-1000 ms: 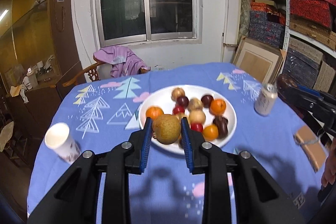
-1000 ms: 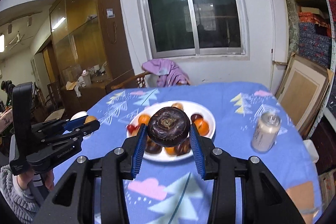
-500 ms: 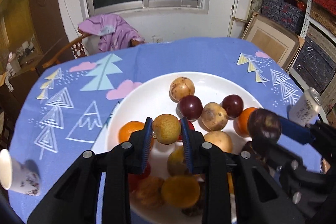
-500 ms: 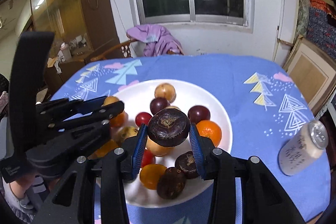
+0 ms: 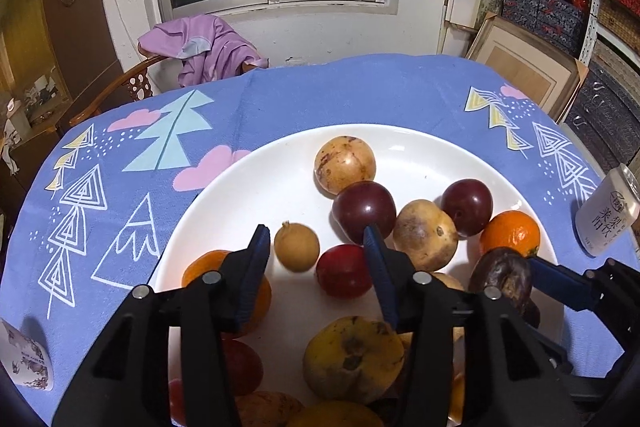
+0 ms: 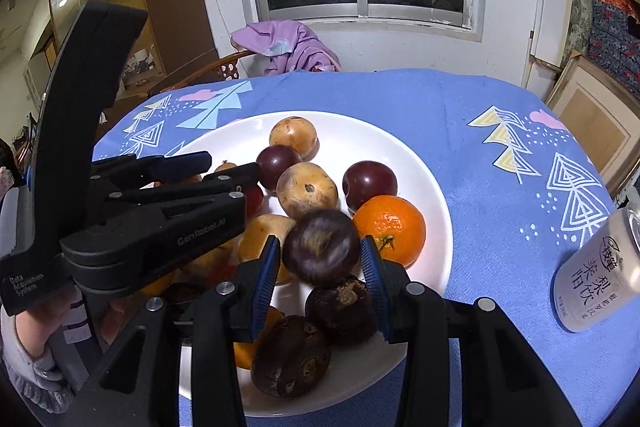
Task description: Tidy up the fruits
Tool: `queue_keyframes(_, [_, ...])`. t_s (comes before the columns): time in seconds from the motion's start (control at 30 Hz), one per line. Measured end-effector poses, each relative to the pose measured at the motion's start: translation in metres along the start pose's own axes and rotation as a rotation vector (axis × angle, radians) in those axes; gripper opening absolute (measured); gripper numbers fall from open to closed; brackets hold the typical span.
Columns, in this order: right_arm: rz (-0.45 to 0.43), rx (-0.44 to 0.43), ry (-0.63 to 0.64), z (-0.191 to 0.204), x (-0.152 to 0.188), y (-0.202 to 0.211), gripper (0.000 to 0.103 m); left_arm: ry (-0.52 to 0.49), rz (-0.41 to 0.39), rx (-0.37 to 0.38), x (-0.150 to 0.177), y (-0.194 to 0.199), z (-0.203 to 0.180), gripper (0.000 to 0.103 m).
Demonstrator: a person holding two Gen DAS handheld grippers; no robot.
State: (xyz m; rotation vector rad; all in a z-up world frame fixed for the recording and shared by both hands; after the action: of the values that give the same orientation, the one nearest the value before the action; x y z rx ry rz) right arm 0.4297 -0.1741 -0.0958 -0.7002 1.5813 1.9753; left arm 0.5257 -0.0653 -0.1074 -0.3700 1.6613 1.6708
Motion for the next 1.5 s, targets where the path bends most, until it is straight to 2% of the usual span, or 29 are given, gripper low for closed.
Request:
queue_keyframes(0.07, [-0.009,0.002,-0.002,0.000,-0.001,0.004,0.051,0.000,-0.004,-0.002,0.001,0.004,0.001,0.049])
queue_keyframes(0.17, [-0.029,-0.005,-0.011,-0.001,-0.006,0.015,0.053,0.007,-0.021,-0.016,0.002,0.016,0.005,0.050])
queue_keyframes(0.23, [-0.046,-0.016,-0.016,-0.001,-0.009,0.026,0.054,0.003,-0.036,-0.038,0.002,0.028,0.008,0.060])
queue_keyframes(0.47, [-0.108,-0.039,-0.014,0.006,-0.012,0.075,0.058,0.004,-0.110,-0.086,0.006,0.087,0.015,0.066])
queue_keyframes(0.63, [-0.166,-0.067,-0.008,0.016,-0.006,0.123,0.061,0.005,-0.174,-0.118,0.017,0.140,0.014,0.079])
queue_keyframes(0.8, [-0.219,-0.102,-0.011,0.024,0.013,0.172,0.064,0.019,-0.219,-0.117,0.044,0.196,0.008,0.085])
queue_keyframes(0.97, [-0.250,-0.121,-0.023,0.025,0.043,0.199,0.068,0.032,-0.233,-0.111,0.082,0.234,-0.004,0.093])
queue_keyframes(1.03, [-0.260,-0.110,-0.021,0.024,0.057,0.205,0.075,0.040,-0.235,-0.103,0.101,0.244,-0.009,0.097])
queue_keyframes(1.13, [-0.275,-0.073,-0.008,0.020,0.077,0.208,0.080,0.042,-0.233,-0.086,0.126,0.249,-0.019,0.098])
queue_keyframes(1.17, [-0.276,-0.060,-0.005,0.018,0.084,0.207,0.086,0.035,-0.226,-0.080,0.134,0.248,-0.023,0.098])
queue_keyframes(1.23, [-0.280,-0.037,0.001,0.013,0.094,0.204,0.092,0.007,-0.206,-0.079,0.148,0.243,-0.030,0.098])
queue_keyframes(1.37, [-0.260,0.028,-0.006,-0.001,0.100,0.191,0.093,-0.044,-0.183,-0.129,0.163,0.236,-0.038,0.098])
queue_keyframes(1.5, [-0.251,0.074,-0.048,-0.017,0.101,0.182,0.099,-0.048,-0.179,-0.066,0.171,0.233,-0.048,0.099])
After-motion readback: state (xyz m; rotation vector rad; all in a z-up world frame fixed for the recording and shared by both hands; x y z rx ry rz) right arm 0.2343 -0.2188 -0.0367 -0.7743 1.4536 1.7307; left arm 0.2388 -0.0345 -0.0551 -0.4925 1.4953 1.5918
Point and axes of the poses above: each gripper's, at about its wrist camera, not at the fingertips, and y roughly against the way its jaws point, z to its left, x to its underside, the point moved 10 cm from there along -y, roughly the way its jaws point, and after that the axes turned 9 degrees about -y, right-handed, at the moved point
